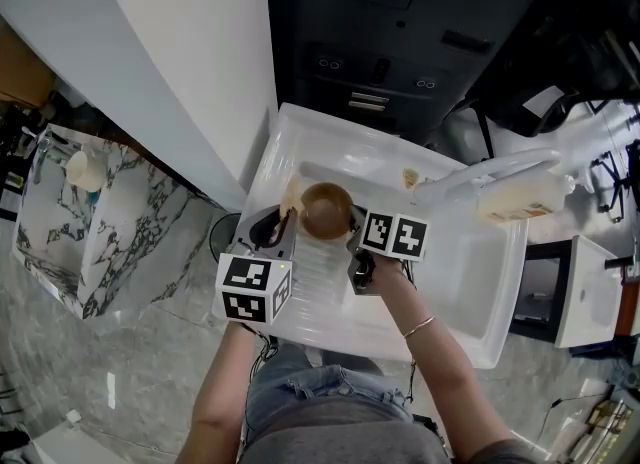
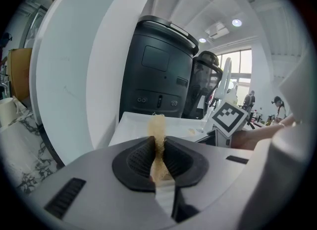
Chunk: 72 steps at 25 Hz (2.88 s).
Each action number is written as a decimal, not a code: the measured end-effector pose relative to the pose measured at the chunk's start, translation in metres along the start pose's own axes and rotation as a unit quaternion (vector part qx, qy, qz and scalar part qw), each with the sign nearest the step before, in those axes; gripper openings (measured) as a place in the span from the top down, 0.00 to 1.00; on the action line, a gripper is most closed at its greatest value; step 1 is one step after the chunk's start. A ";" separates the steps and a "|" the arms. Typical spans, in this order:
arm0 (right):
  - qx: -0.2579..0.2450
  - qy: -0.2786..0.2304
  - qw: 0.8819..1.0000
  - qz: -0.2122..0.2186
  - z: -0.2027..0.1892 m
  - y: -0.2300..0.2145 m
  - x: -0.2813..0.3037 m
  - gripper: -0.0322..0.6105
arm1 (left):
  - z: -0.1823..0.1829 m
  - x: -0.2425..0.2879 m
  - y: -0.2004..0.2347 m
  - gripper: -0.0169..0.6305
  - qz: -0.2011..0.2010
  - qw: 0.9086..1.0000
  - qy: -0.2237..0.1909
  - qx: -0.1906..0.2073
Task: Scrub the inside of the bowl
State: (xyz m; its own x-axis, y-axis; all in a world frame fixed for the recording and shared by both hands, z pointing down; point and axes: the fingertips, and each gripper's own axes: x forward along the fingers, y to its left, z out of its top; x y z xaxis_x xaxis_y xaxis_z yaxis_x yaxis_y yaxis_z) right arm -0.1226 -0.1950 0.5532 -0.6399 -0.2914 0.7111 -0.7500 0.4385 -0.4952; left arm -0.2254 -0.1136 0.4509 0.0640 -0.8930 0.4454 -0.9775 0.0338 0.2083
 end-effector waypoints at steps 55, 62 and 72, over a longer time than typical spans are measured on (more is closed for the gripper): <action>-0.187 -0.188 0.964 -0.005 0.029 0.074 -0.098 0.93 | 0.015 -0.043 -0.016 0.90 -0.034 0.997 -0.048 0.043; -0.198 -0.222 0.955 -0.005 0.016 0.089 -0.122 0.93 | 0.018 -0.056 -0.017 0.90 -0.046 0.996 -0.060 0.052; -0.212 -0.257 0.943 0.003 0.006 0.108 -0.151 0.94 | 0.028 -0.068 -0.020 0.90 -0.059 0.994 -0.075 0.058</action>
State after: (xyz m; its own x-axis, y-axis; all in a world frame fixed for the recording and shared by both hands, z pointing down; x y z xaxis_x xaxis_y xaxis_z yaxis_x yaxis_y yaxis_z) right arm -0.1075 -0.1088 0.3894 -0.7225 -0.6130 0.3197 -0.6811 0.7104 -0.1770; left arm -0.2154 -0.0659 0.3922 0.1583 -0.9446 0.2876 -0.9820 -0.1203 0.1454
